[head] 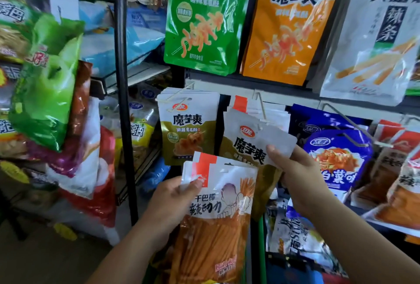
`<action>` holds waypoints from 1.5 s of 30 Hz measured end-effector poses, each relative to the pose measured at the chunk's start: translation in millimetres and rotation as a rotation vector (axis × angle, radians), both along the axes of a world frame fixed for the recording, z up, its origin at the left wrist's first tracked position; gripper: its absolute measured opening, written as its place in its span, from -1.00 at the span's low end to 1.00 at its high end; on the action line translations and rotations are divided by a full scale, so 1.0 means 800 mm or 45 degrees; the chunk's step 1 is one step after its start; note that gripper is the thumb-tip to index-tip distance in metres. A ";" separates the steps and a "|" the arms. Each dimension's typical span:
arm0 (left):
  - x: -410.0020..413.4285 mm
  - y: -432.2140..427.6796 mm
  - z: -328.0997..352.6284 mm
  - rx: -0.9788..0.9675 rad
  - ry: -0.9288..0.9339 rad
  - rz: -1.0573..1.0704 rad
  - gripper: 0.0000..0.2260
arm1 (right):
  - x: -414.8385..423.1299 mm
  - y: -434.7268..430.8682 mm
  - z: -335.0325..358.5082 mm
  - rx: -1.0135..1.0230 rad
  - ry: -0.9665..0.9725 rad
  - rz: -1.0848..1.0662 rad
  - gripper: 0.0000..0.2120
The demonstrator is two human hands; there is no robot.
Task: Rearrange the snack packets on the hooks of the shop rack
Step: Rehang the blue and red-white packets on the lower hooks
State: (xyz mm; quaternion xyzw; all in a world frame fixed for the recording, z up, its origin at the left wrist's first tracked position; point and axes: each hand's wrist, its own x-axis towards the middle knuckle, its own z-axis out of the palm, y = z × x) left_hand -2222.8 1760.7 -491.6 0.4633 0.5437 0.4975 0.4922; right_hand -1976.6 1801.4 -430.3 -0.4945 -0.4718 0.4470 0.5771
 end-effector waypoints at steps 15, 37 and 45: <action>-0.017 -0.037 0.002 0.010 0.357 -0.148 -0.81 | -0.060 -0.069 0.010 0.070 -0.008 0.120 -0.94; -0.030 0.007 0.017 0.058 0.304 0.112 -0.53 | -0.207 0.058 0.057 0.061 0.099 0.354 -0.97; -0.031 0.010 0.019 0.128 0.330 0.122 -0.54 | -0.226 0.075 0.055 0.016 0.099 0.300 -0.92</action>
